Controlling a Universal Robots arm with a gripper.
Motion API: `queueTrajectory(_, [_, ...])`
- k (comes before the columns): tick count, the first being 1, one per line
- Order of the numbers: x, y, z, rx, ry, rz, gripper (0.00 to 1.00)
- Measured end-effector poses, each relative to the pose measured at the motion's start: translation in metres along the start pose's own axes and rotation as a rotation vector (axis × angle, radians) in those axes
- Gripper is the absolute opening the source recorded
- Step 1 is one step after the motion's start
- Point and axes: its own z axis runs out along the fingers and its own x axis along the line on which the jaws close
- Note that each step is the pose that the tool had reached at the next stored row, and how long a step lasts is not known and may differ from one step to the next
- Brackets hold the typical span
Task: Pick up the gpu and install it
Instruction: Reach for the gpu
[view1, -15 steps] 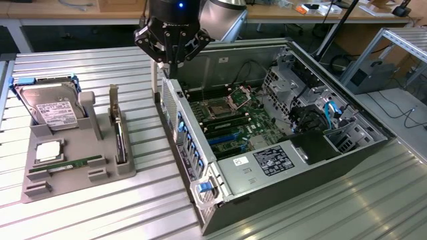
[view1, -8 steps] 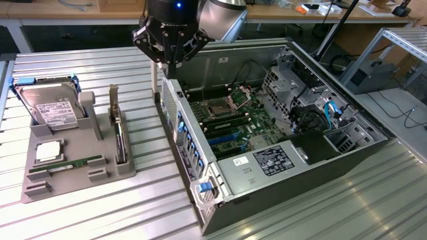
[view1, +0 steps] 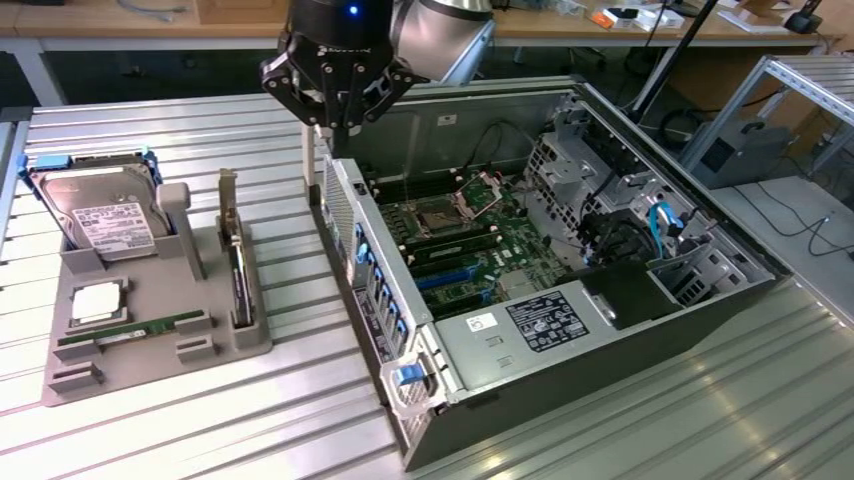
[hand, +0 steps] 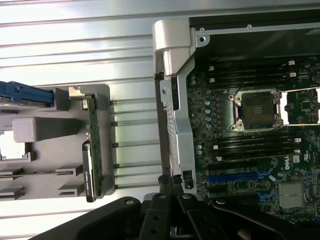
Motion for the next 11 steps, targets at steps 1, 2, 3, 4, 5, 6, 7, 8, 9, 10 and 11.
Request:
queueTrajectory(1, [0.0003,0.0000,0.0000,-0.0001,0.0000,0.000,0.11])
queueTrajectory(2, [0.0005,0.0000,0.0000,-0.0001,0.0000,0.000,0.11])
queueTrajectory(3, [0.0007,-0.0001,0.0000,0.0000,0.0000,0.000,0.11])
queueTrajectory(4, [0.0013,-0.0001,0.0000,0.0000,0.0000,0.000,0.11])
queueTrajectory(5, [0.0018,-0.0001,-0.0001,0.0000,0.0000,0.000,0.11])
queueTrajectory(6, [0.0020,-0.0002,-0.0001,0.0000,0.0000,0.000,0.11])
queueTrajectory(7, [0.0024,-0.0002,-0.0001,0.0000,0.0000,0.000,0.11])
queueTrajectory(8, [0.0026,-0.0002,-0.0001,0.0000,0.0000,0.000,0.11])
queueTrajectory(9, [0.0027,-0.0002,-0.0001,0.0000,0.0000,0.000,0.11])
queueTrajectory(10, [0.0029,-0.0002,-0.0001,0.0000,0.0000,0.000,0.11])
queueTrajectory(11, [0.0031,-0.0002,-0.0001,0.0000,0.0000,0.000,0.11])
